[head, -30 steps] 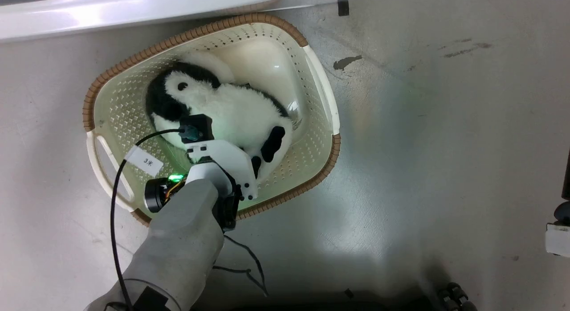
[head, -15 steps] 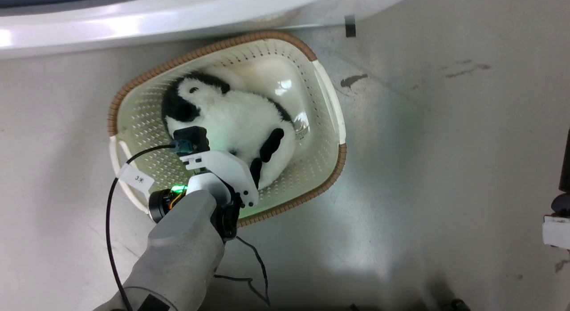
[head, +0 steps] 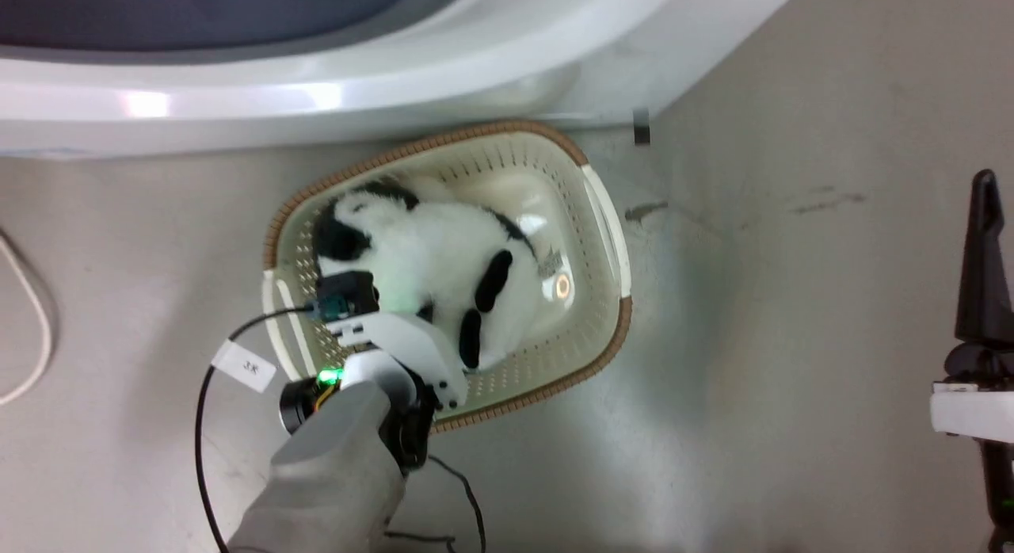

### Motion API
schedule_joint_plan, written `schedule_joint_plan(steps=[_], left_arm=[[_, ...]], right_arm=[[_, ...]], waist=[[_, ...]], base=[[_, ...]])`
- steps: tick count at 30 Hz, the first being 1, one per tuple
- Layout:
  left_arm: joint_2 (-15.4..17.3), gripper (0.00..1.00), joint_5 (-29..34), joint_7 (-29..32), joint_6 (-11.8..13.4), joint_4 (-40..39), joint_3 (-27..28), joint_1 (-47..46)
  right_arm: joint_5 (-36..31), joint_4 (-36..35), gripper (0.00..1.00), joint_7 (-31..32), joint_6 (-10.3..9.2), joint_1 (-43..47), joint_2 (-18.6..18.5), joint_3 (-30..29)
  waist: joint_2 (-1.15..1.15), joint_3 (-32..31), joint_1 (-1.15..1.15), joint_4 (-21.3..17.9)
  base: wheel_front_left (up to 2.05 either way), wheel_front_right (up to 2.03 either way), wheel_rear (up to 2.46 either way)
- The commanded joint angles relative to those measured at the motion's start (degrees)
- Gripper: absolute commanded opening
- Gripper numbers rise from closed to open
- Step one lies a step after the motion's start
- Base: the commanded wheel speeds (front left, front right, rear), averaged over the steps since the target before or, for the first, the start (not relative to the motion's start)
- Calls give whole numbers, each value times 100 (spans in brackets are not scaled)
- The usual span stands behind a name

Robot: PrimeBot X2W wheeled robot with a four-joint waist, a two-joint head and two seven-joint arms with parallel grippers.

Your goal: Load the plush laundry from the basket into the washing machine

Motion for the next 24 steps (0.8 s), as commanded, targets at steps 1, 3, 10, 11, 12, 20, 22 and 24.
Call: schedule_joint_plan(steps=[1,3,10,11,12,20,22,24], left_arm=[[21,0,-25,-75,-32,-28,-25,101],[21,0,-51,-136,-72,-35,-51,188],[52,0,-55,-389,-231,-120,101,543],[66,0,-50,-402,-249,-165,148,610],[85,0,-43,-410,-256,-219,201,675],[392,0,525,-420,54,-1433,1001,1434],[466,0,708,-420,178,-1811,1208,1723],[540,0,886,-420,301,-2197,1385,2019]], right_arm=[[-11,43,100,-34,-5,-97,-21,27],[-7,124,100,-52,-5,-93,-10,72],[-10,424,100,-119,-5,1,43,230],[-12,468,100,-132,-5,25,51,245],[-14,507,100,-138,-5,50,59,263],[15,813,100,-184,-5,306,104,410],[35,882,100,-208,-5,378,109,442],[99,946,100,-231,-5,441,112,462]], waist=[[0,-241,0,93],[0,-418,0,132],[0,-1175,0,260],[0,-1300,0,284],[0,-1411,0,303],[0,-2262,0,406],[0,-2468,0,414],[0,-2649,0,430]], base=[[0,0,0],[0,0,0],[0,0,0],[0,0,0],[0,0,0],[0,0,0],[0,0,0],[0,0,0]])
